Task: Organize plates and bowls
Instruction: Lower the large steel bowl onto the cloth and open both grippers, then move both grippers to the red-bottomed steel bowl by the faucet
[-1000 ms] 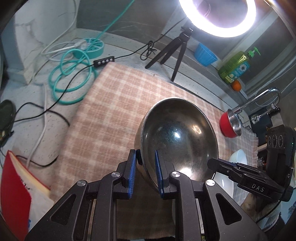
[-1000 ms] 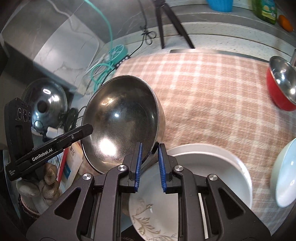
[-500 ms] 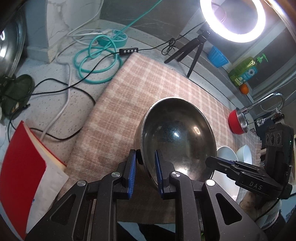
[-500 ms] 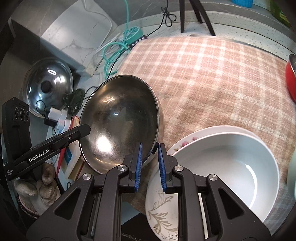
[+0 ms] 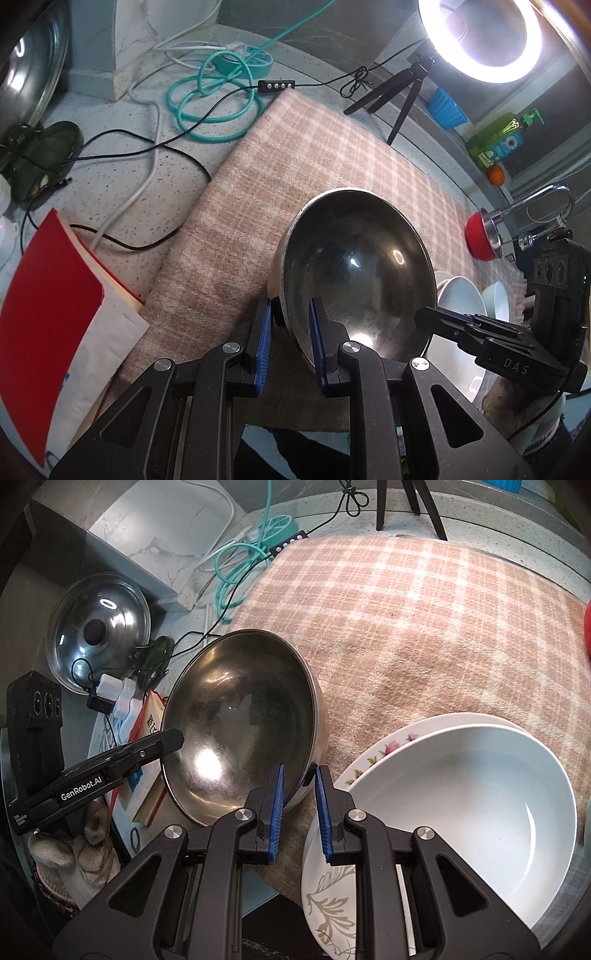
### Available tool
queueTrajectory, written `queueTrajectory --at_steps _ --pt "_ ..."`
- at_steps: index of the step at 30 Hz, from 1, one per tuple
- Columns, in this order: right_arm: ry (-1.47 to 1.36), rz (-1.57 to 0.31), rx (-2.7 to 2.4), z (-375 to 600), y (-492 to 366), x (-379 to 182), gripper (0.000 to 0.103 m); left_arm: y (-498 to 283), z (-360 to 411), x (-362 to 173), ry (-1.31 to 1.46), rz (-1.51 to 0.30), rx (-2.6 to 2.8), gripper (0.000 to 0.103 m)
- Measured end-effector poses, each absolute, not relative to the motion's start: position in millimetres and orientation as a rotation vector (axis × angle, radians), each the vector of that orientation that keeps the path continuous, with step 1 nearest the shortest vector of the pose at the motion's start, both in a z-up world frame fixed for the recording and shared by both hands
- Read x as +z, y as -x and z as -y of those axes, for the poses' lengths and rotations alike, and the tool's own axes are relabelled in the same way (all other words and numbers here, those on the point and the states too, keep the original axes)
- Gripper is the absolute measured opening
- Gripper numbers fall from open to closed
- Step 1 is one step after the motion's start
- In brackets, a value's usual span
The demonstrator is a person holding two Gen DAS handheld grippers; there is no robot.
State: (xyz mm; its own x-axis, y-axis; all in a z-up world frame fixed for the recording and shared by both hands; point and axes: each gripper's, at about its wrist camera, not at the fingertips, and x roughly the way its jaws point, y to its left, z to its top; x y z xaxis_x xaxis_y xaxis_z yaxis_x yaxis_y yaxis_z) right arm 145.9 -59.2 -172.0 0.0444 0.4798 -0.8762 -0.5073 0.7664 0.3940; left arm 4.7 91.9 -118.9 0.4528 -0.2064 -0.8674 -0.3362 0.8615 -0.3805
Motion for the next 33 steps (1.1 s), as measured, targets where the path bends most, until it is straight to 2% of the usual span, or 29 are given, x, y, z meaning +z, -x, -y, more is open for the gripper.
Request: queueTrajectory --at_steps 9,10,12,13,14,17,19,20,23,33 --pt "0.048 -1.303 0.768 57.3 -143.8 -169.2 0.020 -5.3 -91.5 -118.6 0.539 -1.116 0.091 0.019" --pt "0.058 -1.291 0.770 56.6 -143.1 -168.0 0.024 -5.2 -91.7 -117.9 0.537 -1.114 0.092 0.019" --pt "0.069 -1.264 0.768 56.6 -142.3 -164.3 0.042 -5.0 -92.5 -115.6 0.530 -1.106 0.102 0.037" --pt "0.072 -1.250 0.765 56.9 -142.5 -162.5 0.055 -5.0 -93.1 -114.0 0.527 -1.097 0.103 0.039" --pt "0.074 -1.232 0.762 57.4 -142.9 -160.1 0.063 -5.2 -93.7 -112.7 0.527 -1.091 0.103 0.042" --pt "0.081 -1.199 0.759 58.8 -144.2 -154.2 0.070 -6.6 -96.0 -109.9 0.532 -1.083 0.112 0.055" --pt "0.081 -1.181 0.760 60.3 -145.3 -150.4 0.077 -7.3 -96.3 -106.8 0.525 -1.072 0.113 0.055" --pt "0.077 -1.169 0.759 62.2 -145.7 -147.9 0.078 -8.0 -96.2 -105.6 0.522 -1.070 0.112 0.055" --pt "0.066 -1.135 0.750 67.2 -147.5 -140.8 0.083 -10.3 -95.4 -100.2 0.506 -1.058 0.128 0.065" --pt "0.069 -1.043 0.691 94.1 -156.9 -113.4 0.086 -27.4 -80.8 -69.0 0.430 -0.989 0.114 0.066"
